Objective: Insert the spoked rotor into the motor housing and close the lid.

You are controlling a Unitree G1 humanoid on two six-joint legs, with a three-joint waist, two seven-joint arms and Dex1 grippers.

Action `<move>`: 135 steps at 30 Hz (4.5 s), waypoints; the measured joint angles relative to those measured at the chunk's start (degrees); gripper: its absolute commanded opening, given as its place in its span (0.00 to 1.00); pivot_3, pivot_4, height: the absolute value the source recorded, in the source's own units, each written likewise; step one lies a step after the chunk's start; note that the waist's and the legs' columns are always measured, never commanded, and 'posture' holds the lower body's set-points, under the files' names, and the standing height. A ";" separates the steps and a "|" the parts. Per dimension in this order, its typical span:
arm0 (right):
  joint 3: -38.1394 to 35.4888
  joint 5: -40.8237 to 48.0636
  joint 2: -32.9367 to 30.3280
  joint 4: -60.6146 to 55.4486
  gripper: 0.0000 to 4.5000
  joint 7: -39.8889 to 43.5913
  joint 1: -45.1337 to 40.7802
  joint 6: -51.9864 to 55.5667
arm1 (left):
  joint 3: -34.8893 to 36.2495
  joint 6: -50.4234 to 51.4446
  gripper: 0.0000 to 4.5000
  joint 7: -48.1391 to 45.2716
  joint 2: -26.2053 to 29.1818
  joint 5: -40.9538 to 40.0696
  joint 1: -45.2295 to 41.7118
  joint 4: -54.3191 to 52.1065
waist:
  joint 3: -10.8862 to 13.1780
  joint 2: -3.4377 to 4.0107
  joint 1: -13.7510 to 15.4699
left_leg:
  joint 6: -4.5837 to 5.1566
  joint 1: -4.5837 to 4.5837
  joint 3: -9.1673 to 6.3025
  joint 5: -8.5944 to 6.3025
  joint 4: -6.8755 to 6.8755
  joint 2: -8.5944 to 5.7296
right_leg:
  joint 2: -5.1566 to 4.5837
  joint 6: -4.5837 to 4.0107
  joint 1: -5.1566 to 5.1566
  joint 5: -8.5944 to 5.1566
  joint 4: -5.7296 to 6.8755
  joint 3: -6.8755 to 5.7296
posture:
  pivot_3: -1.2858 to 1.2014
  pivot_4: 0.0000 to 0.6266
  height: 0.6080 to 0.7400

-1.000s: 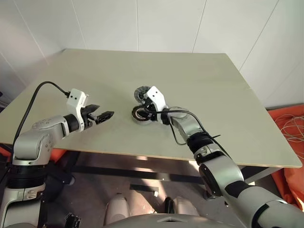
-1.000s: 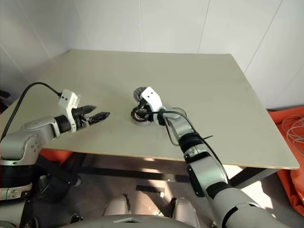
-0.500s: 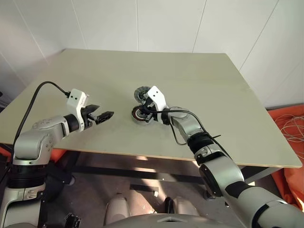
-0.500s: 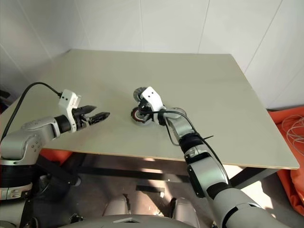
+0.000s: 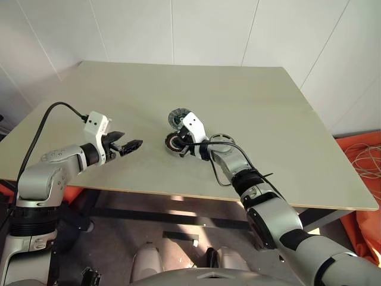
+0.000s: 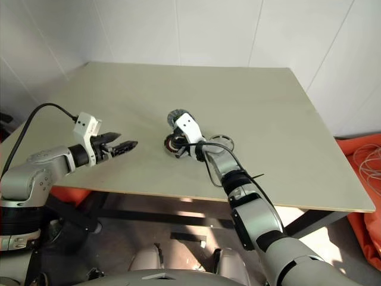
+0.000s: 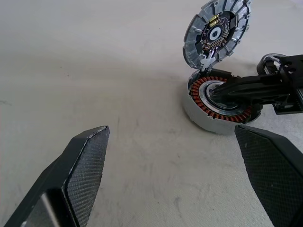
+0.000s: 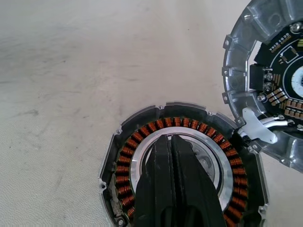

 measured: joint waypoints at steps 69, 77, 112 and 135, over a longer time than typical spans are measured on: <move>-15.76 11.72 -25.91 -19.52 0.82 1.72 11.26 33.62 | -3.50 0.04 1.00 -1.24 -2.68 0.04 -4.06 5.04 | 0.01 0.00 0.42 | 0.00 0.02 0.01 0.00 0.00 0.00 | 0.06 0.00 0.05 0.00 -0.13 0.01 | 0.52 0.00 1.00; -20.30 18.72 -24.95 -22.85 0.82 1.66 11.22 44.10 | -3.50 0.04 1.00 -1.24 -2.62 0.13 -3.62 5.00 | 0.01 0.00 0.82 | 0.00 0.03 0.01 0.00 0.01 0.00 | 0.05 0.01 0.05 0.00 -0.13 0.01 | 0.52 0.00 1.00; -32.24 31.05 -7.45 -32.31 0.82 -17.97 11.86 64.34 | -3.50 -0.62 1.00 -1.24 -1.56 1.44 -2.54 4.58 | -0.01 0.02 1.59 | -0.17 0.22 0.01 0.10 -0.27 -0.02 | 0.07 0.22 0.07 -0.12 -0.17 0.02 | 0.52 0.00 1.00; -34.38 33.02 -6.67 -29.21 0.28 -23.67 9.96 60.01 | -3.52 -1.11 1.00 -1.32 -1.49 2.32 -2.40 4.26 | -0.03 0.05 1.64 | -0.25 0.23 0.00 0.15 -0.36 -0.05 | 0.06 0.18 0.07 -0.10 -0.16 0.02 | 0.52 0.00 1.00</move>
